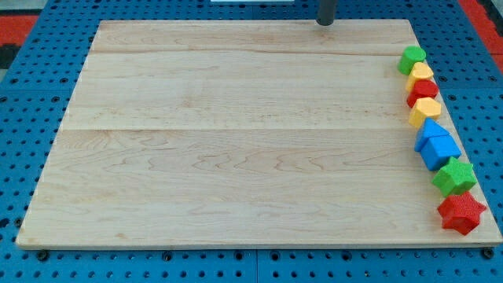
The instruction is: Move the green circle to the left side
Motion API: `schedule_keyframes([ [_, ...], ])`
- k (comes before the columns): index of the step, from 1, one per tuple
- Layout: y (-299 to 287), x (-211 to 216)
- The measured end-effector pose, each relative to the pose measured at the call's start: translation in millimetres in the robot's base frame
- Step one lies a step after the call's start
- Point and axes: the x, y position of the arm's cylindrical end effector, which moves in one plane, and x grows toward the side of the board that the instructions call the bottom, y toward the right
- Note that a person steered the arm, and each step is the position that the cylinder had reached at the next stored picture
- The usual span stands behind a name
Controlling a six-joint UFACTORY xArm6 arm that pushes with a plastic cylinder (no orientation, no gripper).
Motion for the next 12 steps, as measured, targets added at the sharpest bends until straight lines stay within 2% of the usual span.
schedule_keyframes([
  [1,18,0],
  [2,137,12],
  [3,205,60],
  [4,210,106],
  [7,203,108],
  [10,77,107],
  [11,53,107],
  [12,54,131],
])
